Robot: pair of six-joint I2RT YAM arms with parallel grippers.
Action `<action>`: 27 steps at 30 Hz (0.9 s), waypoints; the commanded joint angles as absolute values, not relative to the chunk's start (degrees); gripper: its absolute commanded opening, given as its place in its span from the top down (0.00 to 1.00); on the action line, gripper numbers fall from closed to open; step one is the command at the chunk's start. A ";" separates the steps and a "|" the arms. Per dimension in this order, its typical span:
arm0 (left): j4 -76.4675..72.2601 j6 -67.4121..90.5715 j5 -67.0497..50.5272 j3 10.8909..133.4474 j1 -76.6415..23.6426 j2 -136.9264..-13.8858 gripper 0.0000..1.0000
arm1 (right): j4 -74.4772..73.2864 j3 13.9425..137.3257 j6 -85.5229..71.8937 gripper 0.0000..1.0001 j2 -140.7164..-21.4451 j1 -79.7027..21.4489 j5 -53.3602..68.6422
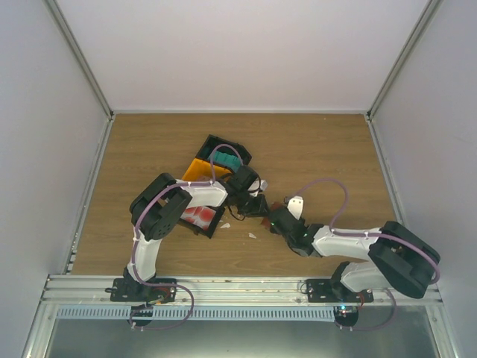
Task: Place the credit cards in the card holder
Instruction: Close the card holder at the center of the board.
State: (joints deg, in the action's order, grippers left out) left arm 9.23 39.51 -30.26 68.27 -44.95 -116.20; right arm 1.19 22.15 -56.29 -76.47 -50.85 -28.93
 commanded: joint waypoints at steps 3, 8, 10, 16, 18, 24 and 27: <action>12.68 39.60 -27.65 65.51 -45.62 -120.36 0.76 | -5.72 18.38 -56.06 0.94 -80.05 -54.04 -24.84; 11.07 39.71 -29.66 64.27 -45.11 -120.03 0.76 | -2.18 17.11 -55.82 0.97 -82.11 -54.86 -26.59; 10.85 39.64 -29.75 64.18 -44.94 -120.14 0.76 | -1.68 17.47 -56.06 0.98 -83.67 -56.26 -28.96; 10.71 39.25 -30.31 63.97 -44.26 -120.06 0.76 | -1.45 18.47 -59.25 1.00 -88.10 -59.62 -33.49; 10.72 39.26 -30.22 63.86 -44.21 -119.87 0.76 | -2.05 18.56 -60.27 0.99 -88.46 -59.85 -34.06; 11.27 38.53 -29.17 64.37 -43.66 -117.49 0.74 | -11.86 26.45 -57.70 0.99 -82.21 -57.68 -36.11; 11.08 38.10 -29.12 64.47 -43.21 -115.62 0.70 | -15.56 30.92 -55.17 0.98 -77.10 -53.02 -33.97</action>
